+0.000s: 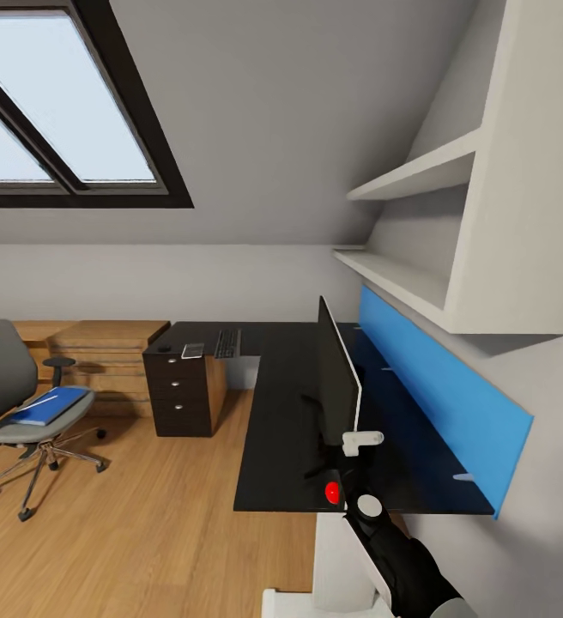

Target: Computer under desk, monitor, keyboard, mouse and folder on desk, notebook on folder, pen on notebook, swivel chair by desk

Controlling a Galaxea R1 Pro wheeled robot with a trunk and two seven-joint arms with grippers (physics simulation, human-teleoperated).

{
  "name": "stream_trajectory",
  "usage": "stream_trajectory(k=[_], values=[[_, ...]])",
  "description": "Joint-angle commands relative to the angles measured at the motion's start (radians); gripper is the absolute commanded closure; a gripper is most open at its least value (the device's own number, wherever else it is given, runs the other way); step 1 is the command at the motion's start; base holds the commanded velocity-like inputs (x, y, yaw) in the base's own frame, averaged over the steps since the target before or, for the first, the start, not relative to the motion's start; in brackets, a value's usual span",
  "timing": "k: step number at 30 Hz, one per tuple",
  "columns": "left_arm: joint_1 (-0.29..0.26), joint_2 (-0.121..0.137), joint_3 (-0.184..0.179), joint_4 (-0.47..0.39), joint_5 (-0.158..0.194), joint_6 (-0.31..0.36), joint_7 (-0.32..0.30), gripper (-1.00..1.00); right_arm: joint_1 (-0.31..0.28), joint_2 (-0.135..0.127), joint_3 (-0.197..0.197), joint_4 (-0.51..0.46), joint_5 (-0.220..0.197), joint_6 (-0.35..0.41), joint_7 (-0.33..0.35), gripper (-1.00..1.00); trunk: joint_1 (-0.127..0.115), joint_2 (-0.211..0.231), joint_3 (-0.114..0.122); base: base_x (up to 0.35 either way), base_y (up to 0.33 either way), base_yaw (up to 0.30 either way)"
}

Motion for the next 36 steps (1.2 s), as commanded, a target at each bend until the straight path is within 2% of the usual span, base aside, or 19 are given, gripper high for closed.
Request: stream_trajectory(k=[1, 12, 22, 36], values=[[-0.001, 0.001, -0.008, 0.0, 0.009, -0.004, 0.002, -1.0, -0.001, -0.001, 0.004, 0.001, -0.011, -0.006, -0.005, -1.0, 0.0, -0.001, -0.002, 0.0, -0.005, 0.0], [-0.001, 0.001, -0.008, 0.0, 0.009, -0.004, 0.002, -1.0, -0.001, -0.001, 0.004, 0.001, -0.011, -0.006, -0.005, -1.0, 0.0, -0.001, -0.002, 0.011, -0.001, 0.0], [-0.001, 0.001, -0.008, 0.0, 0.009, -0.005, 0.002, -1.0, -0.001, -0.001, 0.003, 0.001, -0.011, -0.006, -0.005, -1.0, 0.0, -0.001, -0.002, 0.145, 0.0, 0.0], [-0.001, 0.001, -0.008, 0.0, 0.009, -0.005, 0.002, -1.0, -0.001, -0.001, 0.003, 0.001, -0.011, -0.006, -0.005, -1.0, 0.0, -0.001, -0.002, 0.011, 0.0, 0.0]])
